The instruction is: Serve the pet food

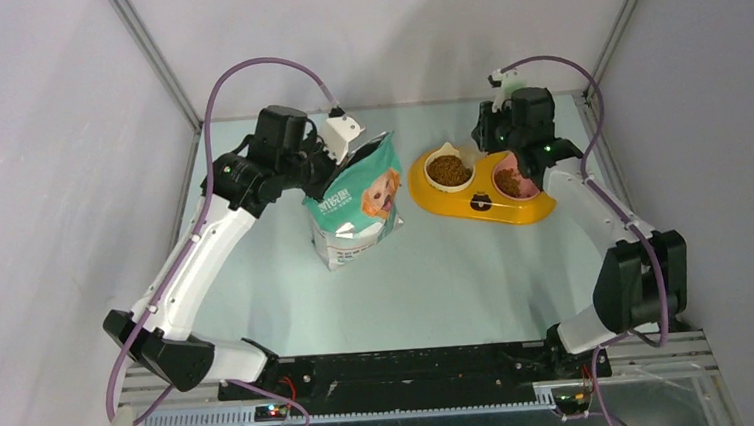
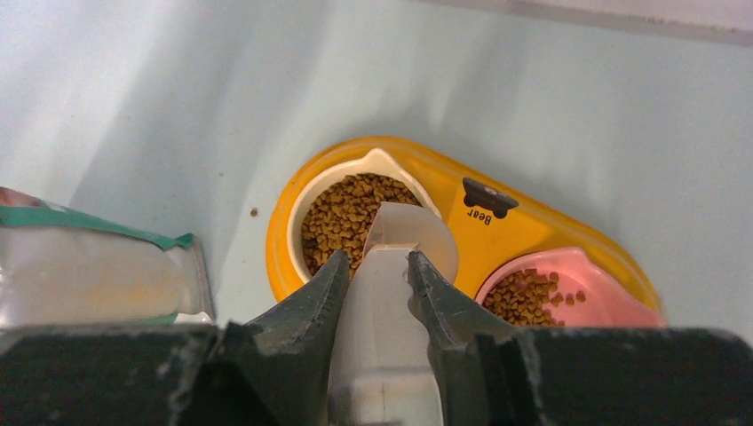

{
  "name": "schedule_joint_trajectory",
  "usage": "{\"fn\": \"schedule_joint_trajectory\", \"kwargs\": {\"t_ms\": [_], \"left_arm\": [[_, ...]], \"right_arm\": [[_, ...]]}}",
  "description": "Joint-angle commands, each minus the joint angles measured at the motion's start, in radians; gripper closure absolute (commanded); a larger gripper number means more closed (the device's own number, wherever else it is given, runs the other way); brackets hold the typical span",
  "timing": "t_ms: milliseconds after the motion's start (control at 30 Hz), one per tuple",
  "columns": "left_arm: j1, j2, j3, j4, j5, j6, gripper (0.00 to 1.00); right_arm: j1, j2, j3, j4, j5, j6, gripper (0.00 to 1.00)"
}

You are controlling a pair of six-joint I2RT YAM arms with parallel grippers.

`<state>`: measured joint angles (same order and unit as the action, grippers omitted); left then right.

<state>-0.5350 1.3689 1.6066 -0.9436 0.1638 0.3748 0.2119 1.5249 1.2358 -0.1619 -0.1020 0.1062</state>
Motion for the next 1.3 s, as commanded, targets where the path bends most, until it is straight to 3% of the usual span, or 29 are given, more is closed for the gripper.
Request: {"fn": "schedule_joint_trajectory", "kwargs": {"t_ms": [0,333,500,633,767,1100,1267], "left_arm": [[-0.002,-0.004,0.005,-0.016,0.004,-0.007,1.0],[0.002,0.026,0.048,-0.003,0.093,-0.083,1.0],[0.023,0.035,0.046,0.026,0.184,-0.139,1.0],[0.028,0.034,0.032,0.078,0.242,-0.165,1.0],[0.029,0.021,0.007,0.155,0.293,-0.21,1.0],[0.029,-0.01,-0.032,0.245,0.345,-0.301,1.0],[0.028,-0.019,-0.035,0.263,0.347,-0.322,1.0]], "right_arm": [[-0.022,-0.092,0.068,-0.018,-0.051,-0.037,1.0],[-0.267,-0.1,0.223,-0.158,-0.44,0.03,1.0],[-0.274,-0.173,0.286,-0.23,-0.627,-0.046,1.0],[-0.226,-0.195,0.39,-0.312,-0.729,-0.055,1.0],[-0.084,-0.204,0.479,-0.362,-0.74,-0.078,1.0],[0.156,-0.136,0.621,-0.443,-0.682,-0.102,1.0],[0.243,-0.093,0.63,-0.507,-0.614,-0.201,1.0]]}}
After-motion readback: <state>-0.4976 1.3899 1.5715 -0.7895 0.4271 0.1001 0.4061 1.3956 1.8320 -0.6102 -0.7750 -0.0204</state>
